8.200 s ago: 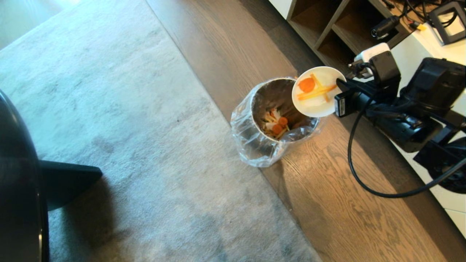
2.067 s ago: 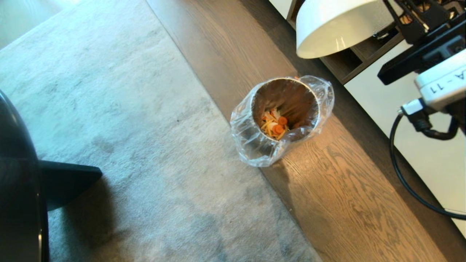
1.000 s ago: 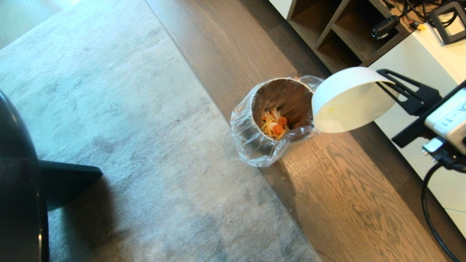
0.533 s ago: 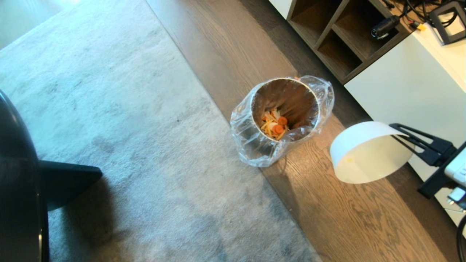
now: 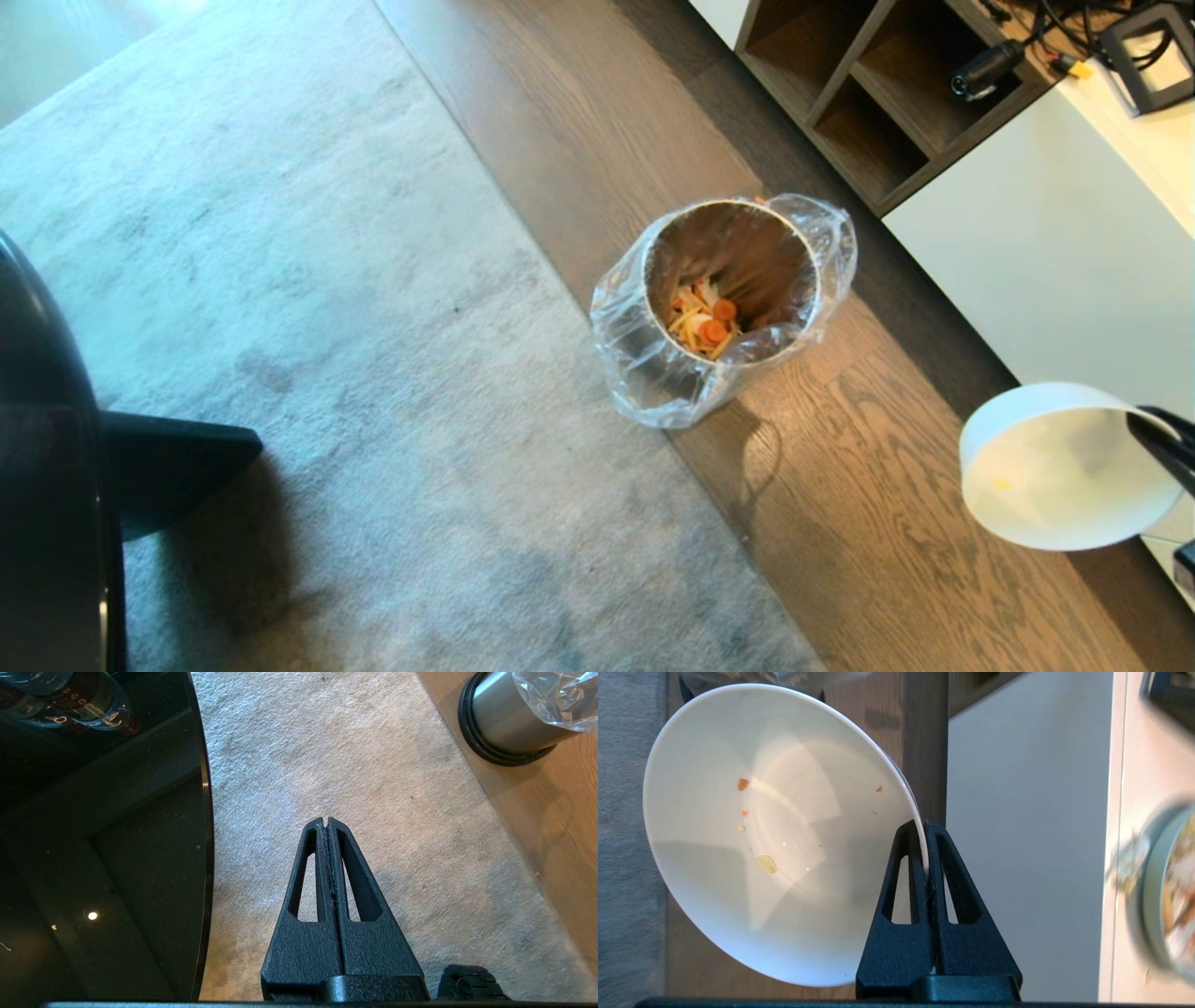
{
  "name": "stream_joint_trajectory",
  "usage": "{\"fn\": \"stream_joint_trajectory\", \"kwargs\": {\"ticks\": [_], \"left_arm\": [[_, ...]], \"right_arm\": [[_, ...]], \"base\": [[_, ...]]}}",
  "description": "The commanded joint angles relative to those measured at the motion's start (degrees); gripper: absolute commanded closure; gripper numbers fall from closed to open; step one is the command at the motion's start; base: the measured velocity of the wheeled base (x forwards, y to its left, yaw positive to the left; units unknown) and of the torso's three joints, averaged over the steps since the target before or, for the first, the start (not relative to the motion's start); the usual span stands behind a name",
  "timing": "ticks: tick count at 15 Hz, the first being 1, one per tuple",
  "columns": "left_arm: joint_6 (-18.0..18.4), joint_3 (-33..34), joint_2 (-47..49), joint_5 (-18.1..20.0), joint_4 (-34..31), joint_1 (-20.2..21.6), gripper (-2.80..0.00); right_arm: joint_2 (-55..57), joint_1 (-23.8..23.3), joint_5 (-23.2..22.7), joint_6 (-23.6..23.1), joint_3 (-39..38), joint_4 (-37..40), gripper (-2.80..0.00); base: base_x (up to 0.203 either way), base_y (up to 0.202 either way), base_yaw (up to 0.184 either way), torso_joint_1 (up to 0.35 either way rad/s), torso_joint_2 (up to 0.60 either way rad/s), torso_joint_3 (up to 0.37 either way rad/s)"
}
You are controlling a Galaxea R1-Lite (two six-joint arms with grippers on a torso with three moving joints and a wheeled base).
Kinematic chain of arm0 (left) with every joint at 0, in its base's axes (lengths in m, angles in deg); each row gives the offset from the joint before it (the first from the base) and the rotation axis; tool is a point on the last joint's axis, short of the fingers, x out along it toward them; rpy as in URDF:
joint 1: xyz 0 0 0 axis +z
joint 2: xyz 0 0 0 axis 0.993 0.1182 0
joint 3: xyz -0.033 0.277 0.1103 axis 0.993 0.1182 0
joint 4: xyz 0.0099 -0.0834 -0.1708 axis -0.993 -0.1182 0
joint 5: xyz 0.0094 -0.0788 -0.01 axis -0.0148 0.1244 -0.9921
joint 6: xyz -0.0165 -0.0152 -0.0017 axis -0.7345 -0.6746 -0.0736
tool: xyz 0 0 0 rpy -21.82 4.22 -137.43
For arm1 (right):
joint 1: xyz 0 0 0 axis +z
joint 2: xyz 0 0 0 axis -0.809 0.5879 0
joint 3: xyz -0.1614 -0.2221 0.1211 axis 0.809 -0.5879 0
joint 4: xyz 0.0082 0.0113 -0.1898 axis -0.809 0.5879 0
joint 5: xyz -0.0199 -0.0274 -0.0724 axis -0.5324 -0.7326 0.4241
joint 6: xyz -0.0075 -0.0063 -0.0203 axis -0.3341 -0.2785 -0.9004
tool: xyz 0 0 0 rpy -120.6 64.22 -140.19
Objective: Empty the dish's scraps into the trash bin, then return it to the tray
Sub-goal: Put the bowl back to the table
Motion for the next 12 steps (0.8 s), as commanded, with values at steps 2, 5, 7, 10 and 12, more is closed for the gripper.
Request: {"fn": "stream_joint_trajectory", "kwargs": {"ticks": [2,5,7,10,12], "left_arm": [[-0.05,0.0,-0.02,-0.03,0.05,0.0,0.0],[-0.05,0.0,-0.02,-0.03,0.05,0.0,0.0],[-0.05,0.0,-0.02,-0.03,0.05,0.0,0.0],[-0.05,0.0,-0.02,-0.03,0.05,0.0,0.0],[-0.05,0.0,-0.02,-0.03,0.05,0.0,0.0]], "right_arm": [[-8.97,-8.97,-2.34,10.4,-2.4,7.17,0.0],[-12.81,-16.9,-8.01,20.44,-3.38,10.58,0.0],[-15.29,-20.29,-11.41,24.2,-6.16,12.0,0.0],[-22.15,-21.87,-17.33,26.35,-9.72,15.2,0.0],[-27.27,-21.1,-19.33,27.48,-10.15,23.22,0.0]], "base": [[0.0,0.0,0.0,0.0,0.0,0.0],[0.0,0.0,0.0,0.0,0.0,0.0],[0.0,0.0,0.0,0.0,0.0,0.0],[0.0,0.0,0.0,0.0,0.0,0.0],[0.0,0.0,0.0,0.0,0.0,0.0]]}}
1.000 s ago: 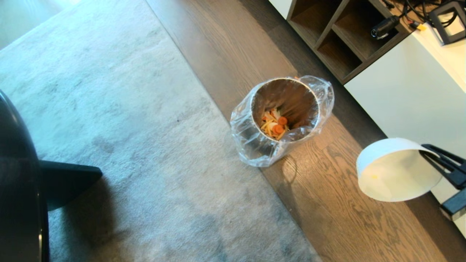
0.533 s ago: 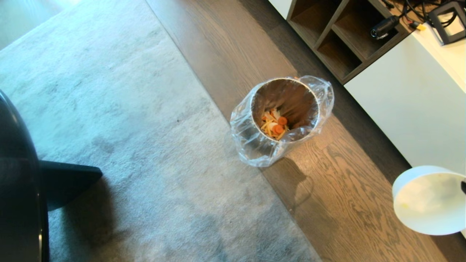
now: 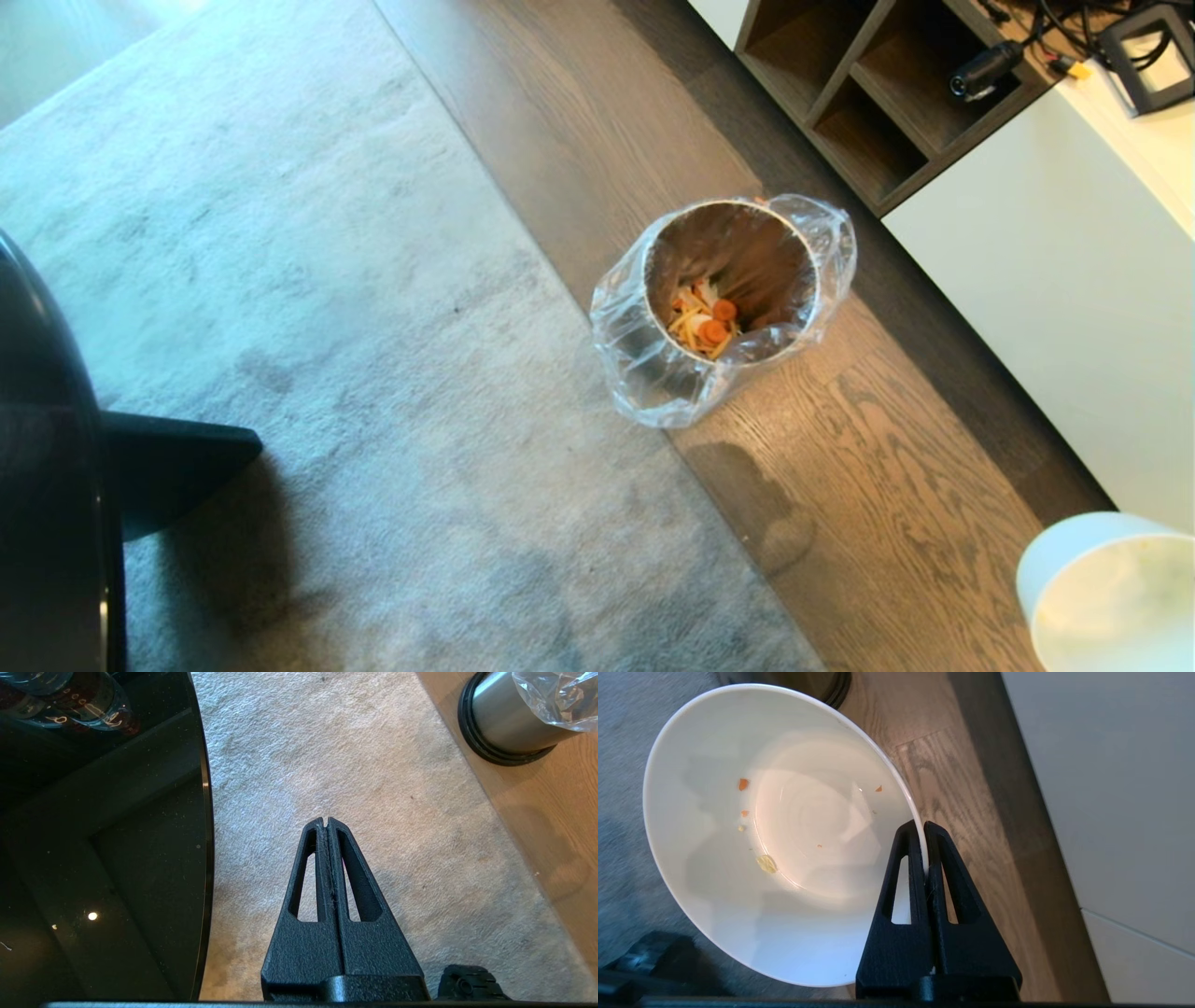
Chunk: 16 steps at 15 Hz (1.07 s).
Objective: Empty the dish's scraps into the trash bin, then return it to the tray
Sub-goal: Put the bowl back to the table
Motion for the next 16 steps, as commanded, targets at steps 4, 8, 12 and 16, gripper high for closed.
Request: {"fn": "stream_joint_trajectory", "kwargs": {"ticks": [4,8,12,16], "left_arm": [[-0.07,0.0,-0.02,-0.04,0.05,0.0,0.0],[-0.07,0.0,-0.02,-0.04,0.05,0.0,0.0],[-0.07,0.0,-0.02,-0.04,0.05,0.0,0.0],[-0.07,0.0,-0.02,-0.04,0.05,0.0,0.0]], "right_arm": [[-13.62,3.49,-0.85,0.6,-0.66,18.43,0.0],[-18.2,5.93,5.38,1.46,-0.66,22.47,0.0],[-25.2,6.96,7.23,3.82,-0.59,26.44,0.0],[-29.45,7.35,7.37,8.19,-0.66,26.72,0.0]], "base": [[0.0,0.0,0.0,0.0,0.0,0.0],[0.0,0.0,0.0,0.0,0.0,0.0],[0.0,0.0,0.0,0.0,0.0,0.0],[0.0,0.0,0.0,0.0,0.0,0.0]]}}
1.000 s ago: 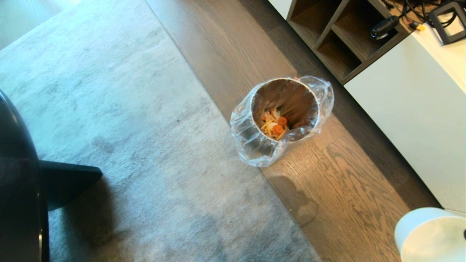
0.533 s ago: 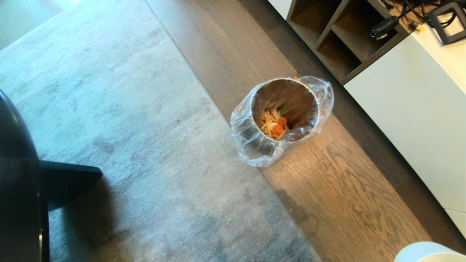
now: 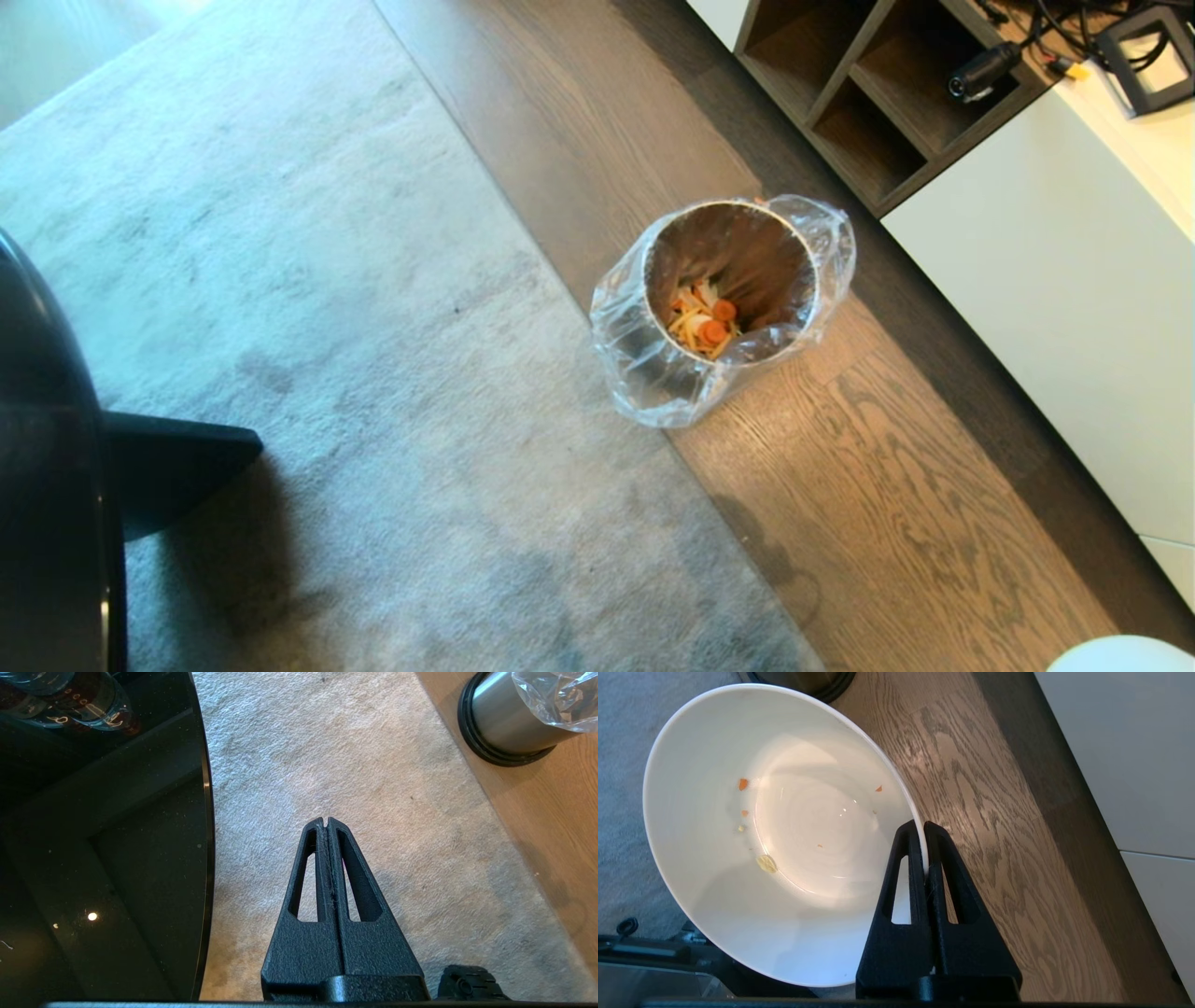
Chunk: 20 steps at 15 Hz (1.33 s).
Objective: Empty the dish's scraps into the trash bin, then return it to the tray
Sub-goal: Put the bowl back to the table
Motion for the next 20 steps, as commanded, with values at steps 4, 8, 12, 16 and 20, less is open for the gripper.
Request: {"fn": "stream_joint_trajectory", "kwargs": {"ticks": [4,8,12,16,20], "left_arm": [[-0.05,0.0,-0.02,-0.05,0.05,0.0,0.0],[-0.05,0.0,-0.02,-0.05,0.05,0.0,0.0],[-0.05,0.0,-0.02,-0.05,0.05,0.0,0.0],[-0.05,0.0,-0.02,-0.05,0.05,0.0,0.0],[-0.05,0.0,-0.02,-0.05,0.05,0.0,0.0]], "right_arm": [[-2.27,0.07,0.08,0.45,-0.1,-0.26,0.0],[-2.27,0.07,0.08,0.45,-0.1,-0.26,0.0],[-2.27,0.07,0.08,0.45,-0.1,-0.26,0.0],[-2.27,0.07,0.08,0.45,-0.1,-0.26,0.0],[-2.27,0.07,0.08,0.45,-0.1,-0.26,0.0]], "base": [[0.0,0.0,0.0,0.0,0.0,0.0],[0.0,0.0,0.0,0.0,0.0,0.0],[0.0,0.0,0.0,0.0,0.0,0.0],[0.0,0.0,0.0,0.0,0.0,0.0],[0.0,0.0,0.0,0.0,0.0,0.0]]}}
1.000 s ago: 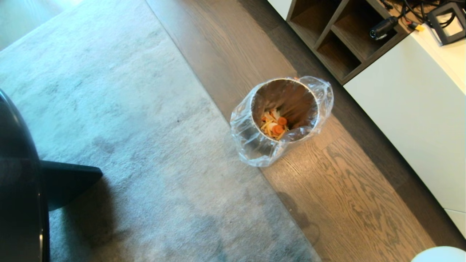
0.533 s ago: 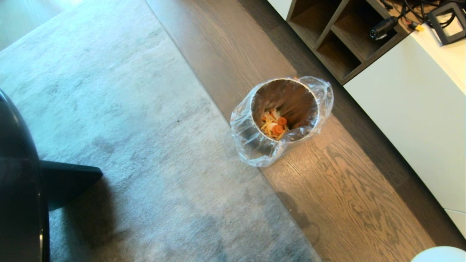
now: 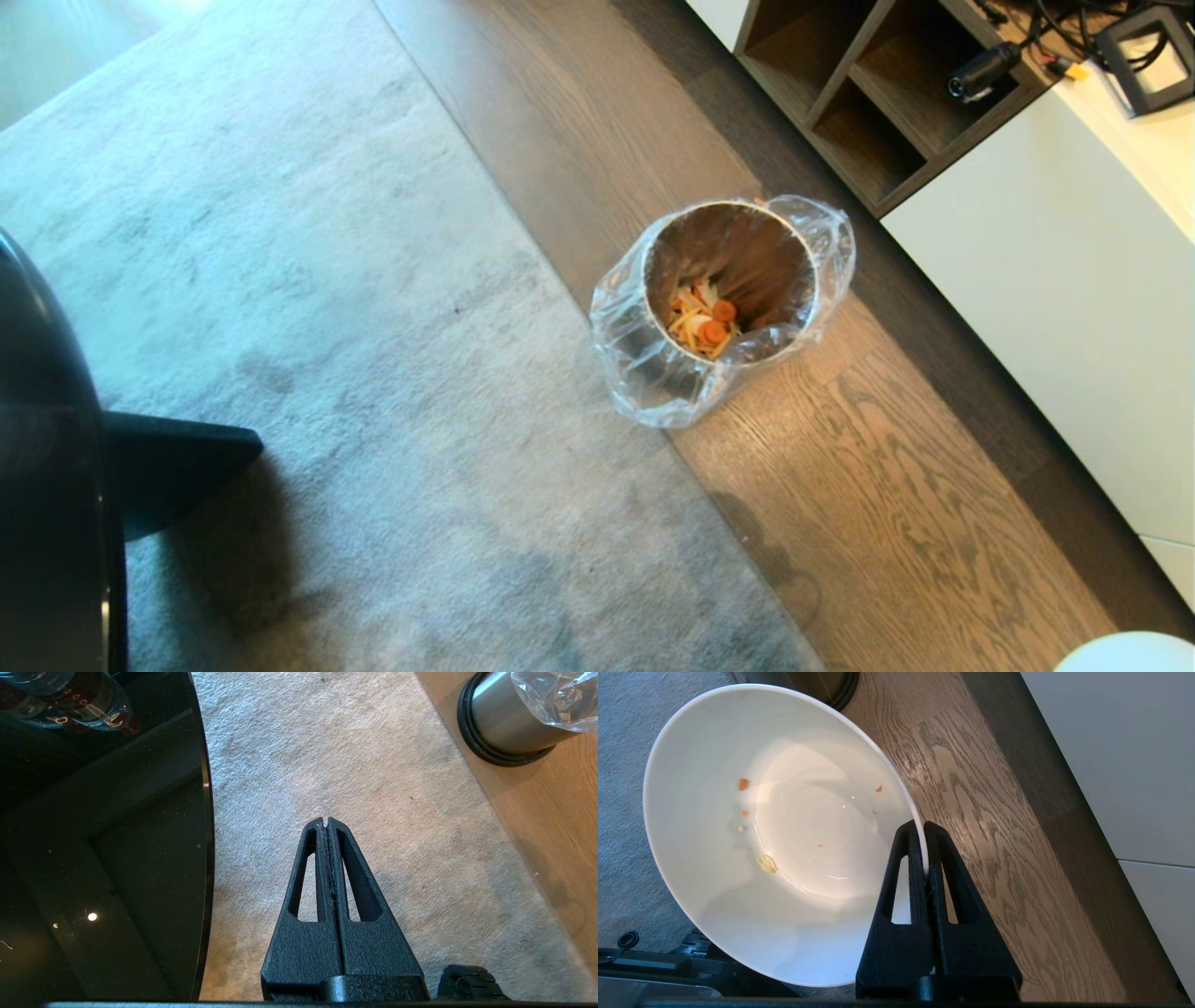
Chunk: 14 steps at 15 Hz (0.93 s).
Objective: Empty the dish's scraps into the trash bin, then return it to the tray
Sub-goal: Put the bowl back to the table
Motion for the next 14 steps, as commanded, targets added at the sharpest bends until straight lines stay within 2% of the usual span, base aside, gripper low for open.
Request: {"fn": "stream_joint_trajectory", "kwargs": {"ticks": [1,14], "left_arm": [[-0.05,0.0,-0.02,-0.05,0.04,0.0,0.0],[-0.05,0.0,-0.02,-0.05,0.04,0.0,0.0]], "right_arm": [[0.18,0.0,-0.03,-0.05,0.0,-0.01,0.0],[0.18,0.0,-0.03,-0.05,0.0,-0.01,0.0]], "base": [[0.0,0.0,0.0,0.0,0.0,0.0],[0.0,0.0,0.0,0.0,0.0,0.0]]}}
